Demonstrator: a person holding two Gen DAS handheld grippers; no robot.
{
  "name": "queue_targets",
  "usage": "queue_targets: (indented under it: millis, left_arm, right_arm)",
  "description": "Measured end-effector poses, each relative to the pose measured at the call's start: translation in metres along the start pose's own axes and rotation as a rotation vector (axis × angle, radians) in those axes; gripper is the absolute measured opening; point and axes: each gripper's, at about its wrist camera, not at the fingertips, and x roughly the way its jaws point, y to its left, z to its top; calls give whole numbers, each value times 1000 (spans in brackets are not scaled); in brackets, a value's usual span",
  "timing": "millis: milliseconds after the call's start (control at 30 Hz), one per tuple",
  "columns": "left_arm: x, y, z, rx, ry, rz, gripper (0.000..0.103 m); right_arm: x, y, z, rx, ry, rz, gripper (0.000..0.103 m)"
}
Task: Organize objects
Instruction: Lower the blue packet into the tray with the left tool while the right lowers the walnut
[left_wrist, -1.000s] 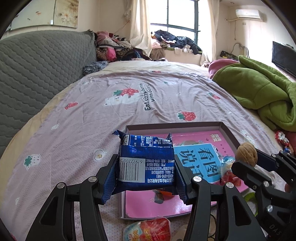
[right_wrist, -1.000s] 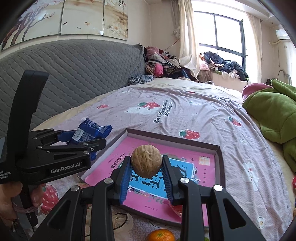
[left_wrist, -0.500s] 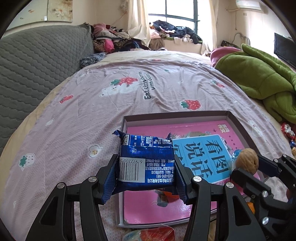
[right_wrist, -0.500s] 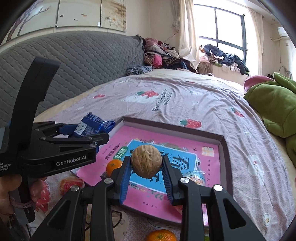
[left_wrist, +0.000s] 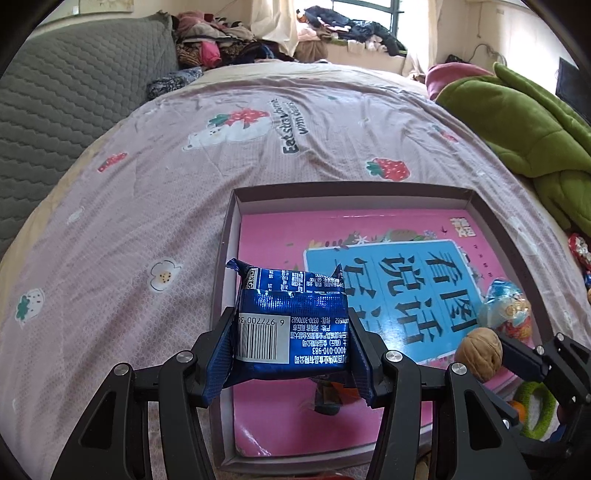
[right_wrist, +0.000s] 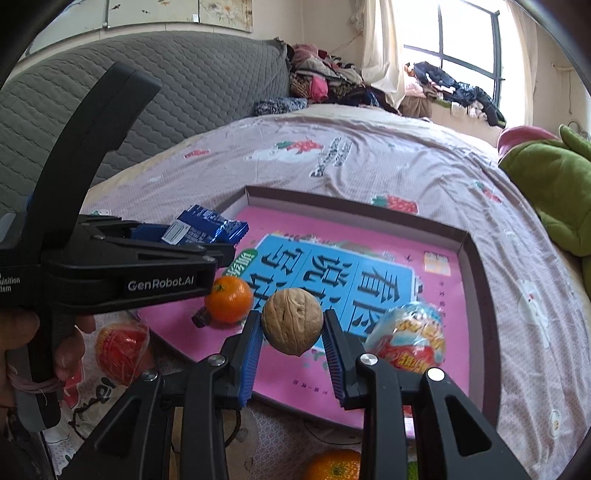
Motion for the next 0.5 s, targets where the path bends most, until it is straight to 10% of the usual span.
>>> queue_targets:
  millis: [500]
  left_arm:
    - [18, 3, 8, -4, 37, 2, 58]
  right_arm:
    - [20, -6, -8, 33, 78, -4, 33]
